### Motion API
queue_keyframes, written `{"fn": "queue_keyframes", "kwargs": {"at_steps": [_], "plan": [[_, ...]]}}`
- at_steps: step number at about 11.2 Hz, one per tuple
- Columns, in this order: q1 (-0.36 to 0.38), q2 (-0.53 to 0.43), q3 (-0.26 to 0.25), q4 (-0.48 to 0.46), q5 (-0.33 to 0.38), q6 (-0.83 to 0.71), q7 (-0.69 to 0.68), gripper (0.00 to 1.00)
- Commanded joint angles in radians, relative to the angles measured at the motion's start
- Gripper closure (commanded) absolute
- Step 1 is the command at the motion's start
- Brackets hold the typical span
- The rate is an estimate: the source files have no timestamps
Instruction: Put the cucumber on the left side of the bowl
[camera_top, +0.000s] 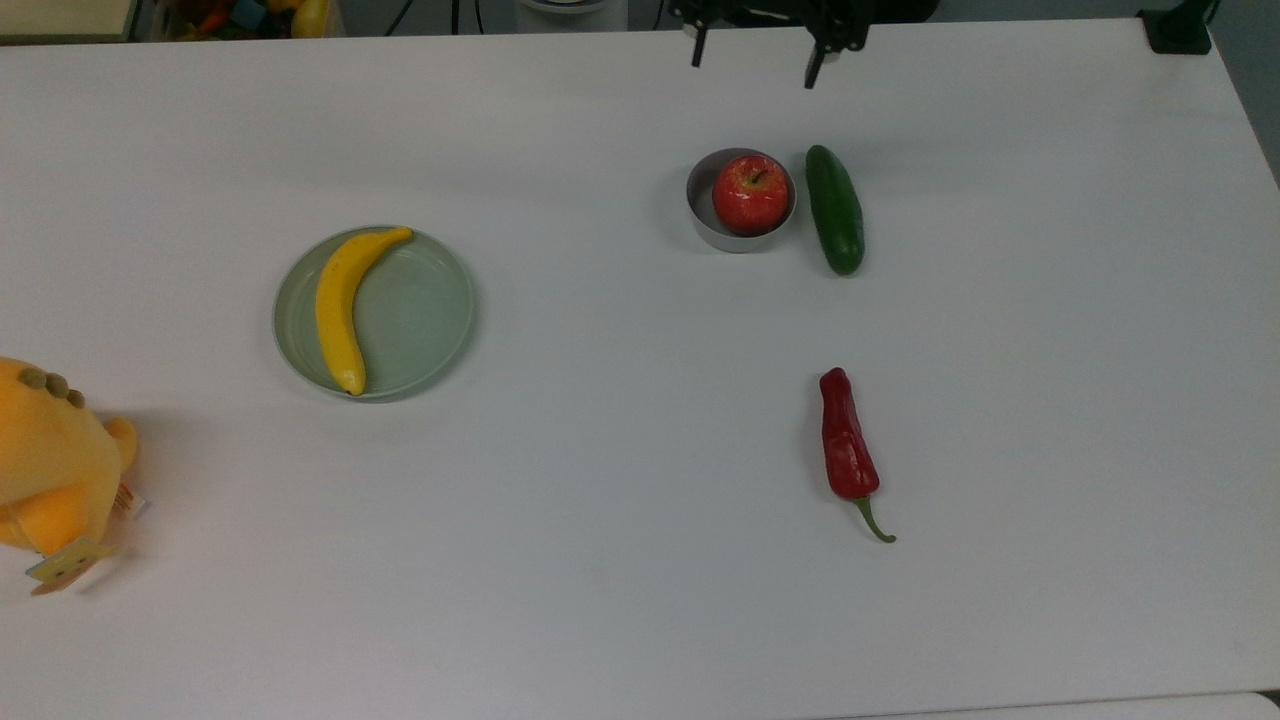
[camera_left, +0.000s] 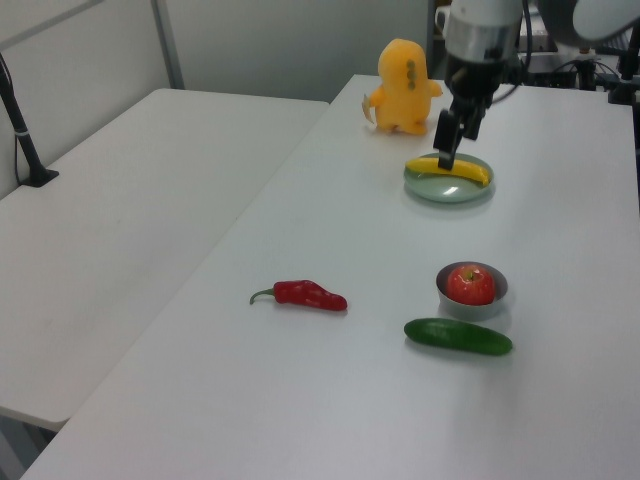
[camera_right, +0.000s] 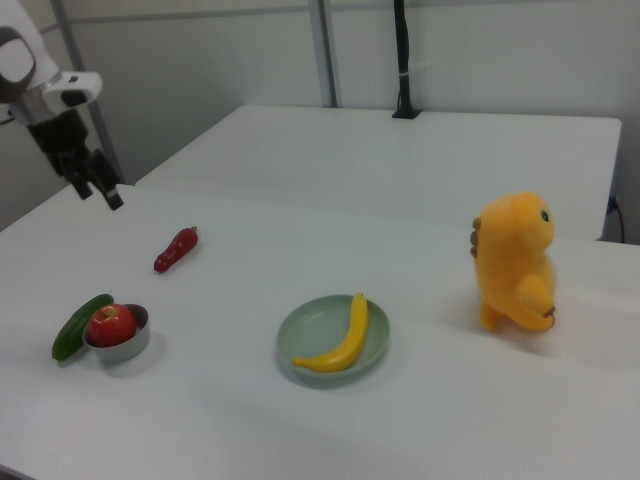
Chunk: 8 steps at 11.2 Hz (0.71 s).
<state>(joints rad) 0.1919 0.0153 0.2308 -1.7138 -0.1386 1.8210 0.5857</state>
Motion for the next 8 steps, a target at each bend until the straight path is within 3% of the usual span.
{"fn": "queue_keyframes", "kwargs": {"at_steps": [1,3,5,6,8], "plan": [[0.017,-0.061,-0.143,0.031,0.095,-0.048,0.003,0.0],[0.011,-0.08,-0.223,0.04,0.152,-0.081,-0.045,0.0],[0.009,-0.092,-0.299,0.04,0.224,-0.107,-0.201,0.0],[0.0,-0.09,-0.326,0.039,0.238,-0.108,-0.268,0.0],[-0.046,-0.087,-0.329,0.034,0.269,-0.097,-0.383,0.0]]}}
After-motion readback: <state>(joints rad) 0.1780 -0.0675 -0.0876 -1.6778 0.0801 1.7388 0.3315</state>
